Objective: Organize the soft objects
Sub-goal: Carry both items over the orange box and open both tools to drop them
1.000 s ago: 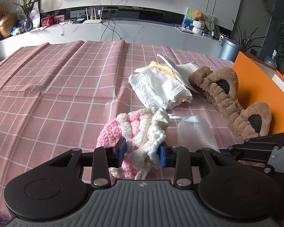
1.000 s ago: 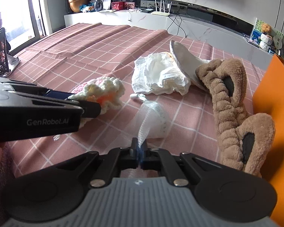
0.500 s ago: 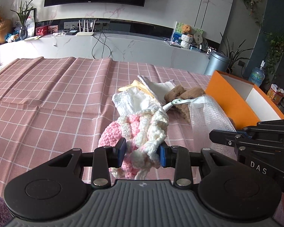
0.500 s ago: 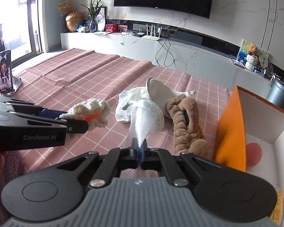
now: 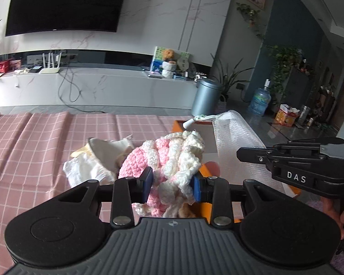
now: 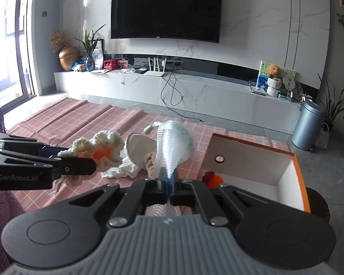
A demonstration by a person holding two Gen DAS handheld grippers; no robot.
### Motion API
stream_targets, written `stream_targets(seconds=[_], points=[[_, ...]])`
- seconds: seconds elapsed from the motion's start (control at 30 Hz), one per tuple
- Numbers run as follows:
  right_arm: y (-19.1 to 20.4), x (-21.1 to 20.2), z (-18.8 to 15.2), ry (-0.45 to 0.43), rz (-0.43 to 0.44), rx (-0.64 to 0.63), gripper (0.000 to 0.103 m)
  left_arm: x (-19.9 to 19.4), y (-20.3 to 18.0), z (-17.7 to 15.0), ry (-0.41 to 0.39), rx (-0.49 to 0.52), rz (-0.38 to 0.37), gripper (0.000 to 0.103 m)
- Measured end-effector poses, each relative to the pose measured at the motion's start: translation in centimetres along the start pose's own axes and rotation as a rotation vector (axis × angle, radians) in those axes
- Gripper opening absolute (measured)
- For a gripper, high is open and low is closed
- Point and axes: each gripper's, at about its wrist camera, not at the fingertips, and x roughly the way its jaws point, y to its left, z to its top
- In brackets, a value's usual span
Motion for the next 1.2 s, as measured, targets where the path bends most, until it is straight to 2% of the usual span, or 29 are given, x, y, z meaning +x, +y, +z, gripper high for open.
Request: stream_targets(seconds=[0.13, 0.27, 0.47, 0.63, 0.83, 0.97, 1.2], points=[[-3.0, -1.4, 0.3, -0.013, -0.076, -0.029, 0.000, 1.6, -3.0, 1.7, 0.005, 0.059, -0.091, 0.039], [-5.9, -2.4, 0.3, -0.008, -0.126, -0.029, 0.000, 3.8, -5.3, 3.3, 0.044, 0.086, -0.180, 0.039], [-9.9, -3.1, -0.6, 0.020, -0.189, 0.002, 0.000, 7.6, -7.8, 4.8, 0.106, 0.120, -0.266, 0.039], [-13.6, -2.4, -1.5, 0.070, -0.185, 0.084, 0.000, 10.8, -8.6, 5.3, 0.168, 0.156, -0.306, 0.039], [-14.6, 1.3, -2.5, 0.150, -0.152, 0.086, 0.000, 15.1, -8.8, 5.0, 0.269, 0.188, -0.278, 0.039], [-14.8, 4.7, -2.7, 0.195, -0.129, 0.097, 0.000, 17.5, -8.2, 4.2, 0.326, 0.183, -0.204, 0.039], [-13.5, 10.6, -2.8, 0.269, -0.174, -0.007, 0.000, 19.8, -10.2, 2.2, 0.390, 0.413, -0.080, 0.039]])
